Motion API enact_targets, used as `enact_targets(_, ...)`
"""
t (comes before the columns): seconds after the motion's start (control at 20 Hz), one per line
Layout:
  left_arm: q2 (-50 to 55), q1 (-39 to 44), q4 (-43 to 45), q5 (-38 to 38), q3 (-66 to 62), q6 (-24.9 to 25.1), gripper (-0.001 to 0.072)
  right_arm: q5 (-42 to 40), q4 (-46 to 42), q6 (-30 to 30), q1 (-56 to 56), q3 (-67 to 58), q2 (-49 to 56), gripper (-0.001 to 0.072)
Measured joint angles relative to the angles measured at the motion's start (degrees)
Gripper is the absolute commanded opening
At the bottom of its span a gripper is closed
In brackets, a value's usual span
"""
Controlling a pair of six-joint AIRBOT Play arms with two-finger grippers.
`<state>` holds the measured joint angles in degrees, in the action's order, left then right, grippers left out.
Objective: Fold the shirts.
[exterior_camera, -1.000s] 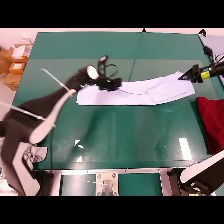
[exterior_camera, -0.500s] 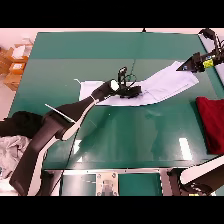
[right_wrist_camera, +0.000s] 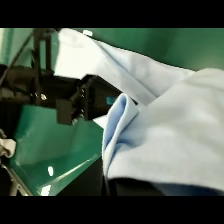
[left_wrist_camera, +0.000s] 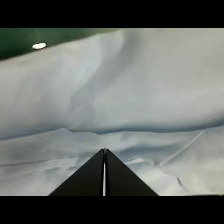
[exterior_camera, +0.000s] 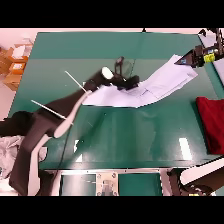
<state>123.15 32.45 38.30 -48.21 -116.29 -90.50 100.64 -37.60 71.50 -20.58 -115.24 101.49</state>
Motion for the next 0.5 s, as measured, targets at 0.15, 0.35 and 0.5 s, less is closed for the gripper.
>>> enact_targets(0.15,-6.97,-6.23,3.87,-10.47,-0.28,1.36,0.0021,-0.44,2.47,2.03,3.87,0.00,-0.90,0.0025)
enact_targets(0.35,-14.64,-16.09,12.72,-24.15,-0.28,1.79,0.0022,-4.85,3.48,5.53,14.49,0.02,-1.27,0.0025)
enact_targets(0.5,-17.14,-22.51,16.81,-33.11,-0.13,2.29,0.0022,-12.83,2.56,7.61,25.64,0.11,-0.50,0.0026)
